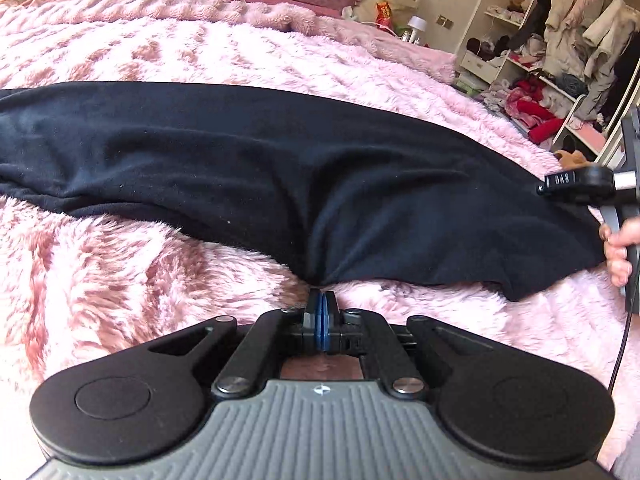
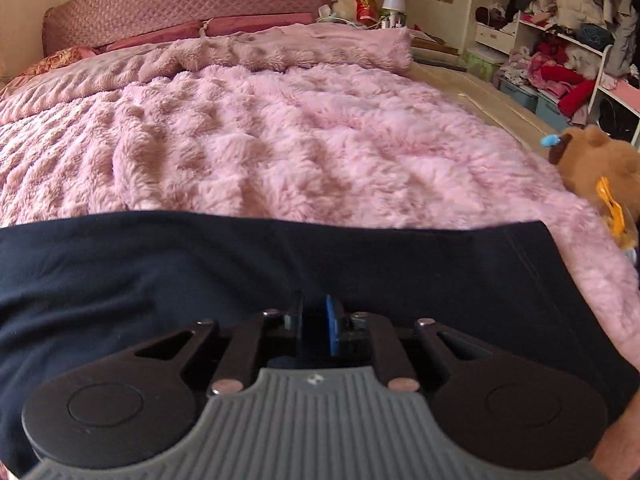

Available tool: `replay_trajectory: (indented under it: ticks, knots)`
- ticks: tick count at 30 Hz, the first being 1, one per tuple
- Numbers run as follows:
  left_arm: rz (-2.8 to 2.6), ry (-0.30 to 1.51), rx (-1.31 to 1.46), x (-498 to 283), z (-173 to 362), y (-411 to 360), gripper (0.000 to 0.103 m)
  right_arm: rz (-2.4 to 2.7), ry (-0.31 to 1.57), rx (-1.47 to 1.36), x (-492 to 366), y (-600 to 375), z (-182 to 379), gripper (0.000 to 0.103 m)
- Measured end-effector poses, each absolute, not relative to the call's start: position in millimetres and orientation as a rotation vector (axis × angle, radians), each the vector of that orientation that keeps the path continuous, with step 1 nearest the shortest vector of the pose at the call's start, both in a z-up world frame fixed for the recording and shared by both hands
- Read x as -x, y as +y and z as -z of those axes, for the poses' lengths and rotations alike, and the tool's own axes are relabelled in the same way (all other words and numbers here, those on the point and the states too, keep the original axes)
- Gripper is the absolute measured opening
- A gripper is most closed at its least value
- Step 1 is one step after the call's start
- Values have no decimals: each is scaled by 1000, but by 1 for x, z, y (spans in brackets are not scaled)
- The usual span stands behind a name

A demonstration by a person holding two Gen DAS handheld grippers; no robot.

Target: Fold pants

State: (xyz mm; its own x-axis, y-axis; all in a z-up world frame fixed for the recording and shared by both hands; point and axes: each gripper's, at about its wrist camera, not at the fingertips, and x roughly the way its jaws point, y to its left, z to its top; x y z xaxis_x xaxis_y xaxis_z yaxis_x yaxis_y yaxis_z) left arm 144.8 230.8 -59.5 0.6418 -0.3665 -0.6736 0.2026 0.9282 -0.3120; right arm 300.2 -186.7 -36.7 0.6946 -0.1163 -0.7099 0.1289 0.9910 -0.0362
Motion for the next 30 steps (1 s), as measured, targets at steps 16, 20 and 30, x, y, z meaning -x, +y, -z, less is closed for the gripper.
replay_trajectory:
  ticks: [16, 20, 30]
  knots:
    - [-64, 662, 904, -141, 74, 431, 11, 78, 463, 90, -141, -234, 51, 37]
    - [-161, 566, 1015, -151, 81, 483, 10, 2, 459, 146, -138, -207, 71, 53]
    - [-174, 271, 1440, -181, 128, 591, 10, -17, 515, -8, -145, -218, 97, 57]
